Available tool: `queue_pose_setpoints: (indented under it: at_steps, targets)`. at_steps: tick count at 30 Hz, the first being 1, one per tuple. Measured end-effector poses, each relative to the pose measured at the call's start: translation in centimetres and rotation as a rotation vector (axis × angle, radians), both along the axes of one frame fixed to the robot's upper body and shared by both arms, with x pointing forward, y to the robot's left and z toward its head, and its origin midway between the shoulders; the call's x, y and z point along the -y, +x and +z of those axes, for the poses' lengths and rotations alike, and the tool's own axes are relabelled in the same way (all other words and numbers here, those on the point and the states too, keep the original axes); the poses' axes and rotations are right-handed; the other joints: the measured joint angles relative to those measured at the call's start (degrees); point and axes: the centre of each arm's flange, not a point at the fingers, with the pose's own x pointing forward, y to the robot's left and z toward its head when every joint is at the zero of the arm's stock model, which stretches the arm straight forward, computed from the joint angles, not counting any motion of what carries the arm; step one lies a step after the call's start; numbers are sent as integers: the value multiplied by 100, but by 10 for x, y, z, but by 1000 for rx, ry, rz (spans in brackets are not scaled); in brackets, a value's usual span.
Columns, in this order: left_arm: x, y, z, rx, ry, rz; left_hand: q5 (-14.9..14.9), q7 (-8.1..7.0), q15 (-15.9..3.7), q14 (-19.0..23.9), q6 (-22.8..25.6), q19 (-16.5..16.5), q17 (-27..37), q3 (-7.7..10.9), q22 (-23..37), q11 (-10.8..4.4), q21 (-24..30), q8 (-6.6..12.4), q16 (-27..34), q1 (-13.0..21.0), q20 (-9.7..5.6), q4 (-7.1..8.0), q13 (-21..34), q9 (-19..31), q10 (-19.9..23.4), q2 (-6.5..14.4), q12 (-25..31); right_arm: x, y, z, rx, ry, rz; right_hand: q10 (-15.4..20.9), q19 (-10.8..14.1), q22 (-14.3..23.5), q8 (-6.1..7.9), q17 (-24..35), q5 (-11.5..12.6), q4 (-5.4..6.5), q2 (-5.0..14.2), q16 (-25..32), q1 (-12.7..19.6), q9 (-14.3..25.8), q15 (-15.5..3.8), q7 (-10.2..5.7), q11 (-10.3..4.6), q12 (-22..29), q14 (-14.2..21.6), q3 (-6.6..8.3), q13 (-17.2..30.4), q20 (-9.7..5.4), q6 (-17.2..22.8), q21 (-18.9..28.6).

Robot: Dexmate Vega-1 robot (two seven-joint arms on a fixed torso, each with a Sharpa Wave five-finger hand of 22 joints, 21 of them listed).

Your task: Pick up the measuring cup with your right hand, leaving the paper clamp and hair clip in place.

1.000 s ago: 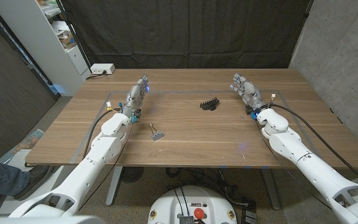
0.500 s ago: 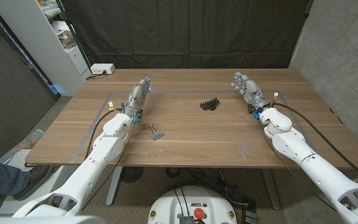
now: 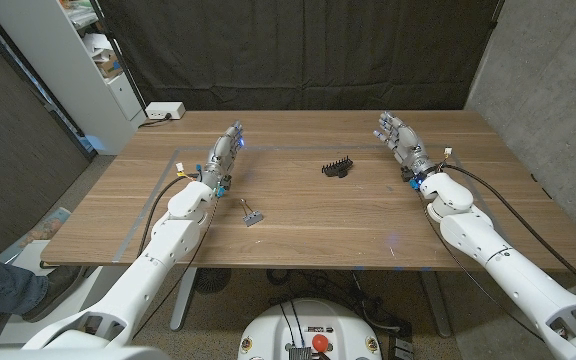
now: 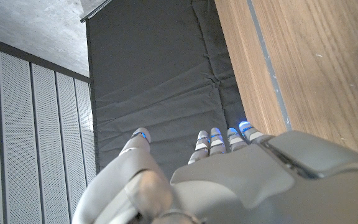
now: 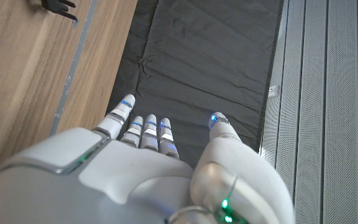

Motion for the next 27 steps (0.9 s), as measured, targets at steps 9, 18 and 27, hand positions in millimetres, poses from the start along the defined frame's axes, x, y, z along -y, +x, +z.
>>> queue_pose_setpoints:
  at_steps: [9,18,27]
  targets:
    - [3,-1,1,1,2,-4,0,0,0,0,0,0,0,0,0,0,0,0,0,0,0,0,1,0,0,0,0,3,-4,2,15,-10,4,0,0,0,0,0,0,0,6,39,-6,0,0,0,-1,0,0,0,0,0,-1,0]
    - [5,-1,0,-2,5,-7,0,0,0,0,0,0,0,25,0,-30,-44,0,0,0,0,-24,-27,0,-30,0,0,7,-12,3,30,-14,1,0,0,0,0,1,0,0,6,39,-6,0,0,0,-1,0,0,0,0,0,-1,0]
    - [6,-1,0,-1,9,-13,0,0,0,0,0,0,-1,1,0,-30,-83,0,0,30,0,-47,-27,0,-30,30,0,13,-21,4,47,-14,-10,0,0,0,0,-27,0,-11,6,39,-6,0,-1,0,-1,0,0,-11,0,0,-1,0]
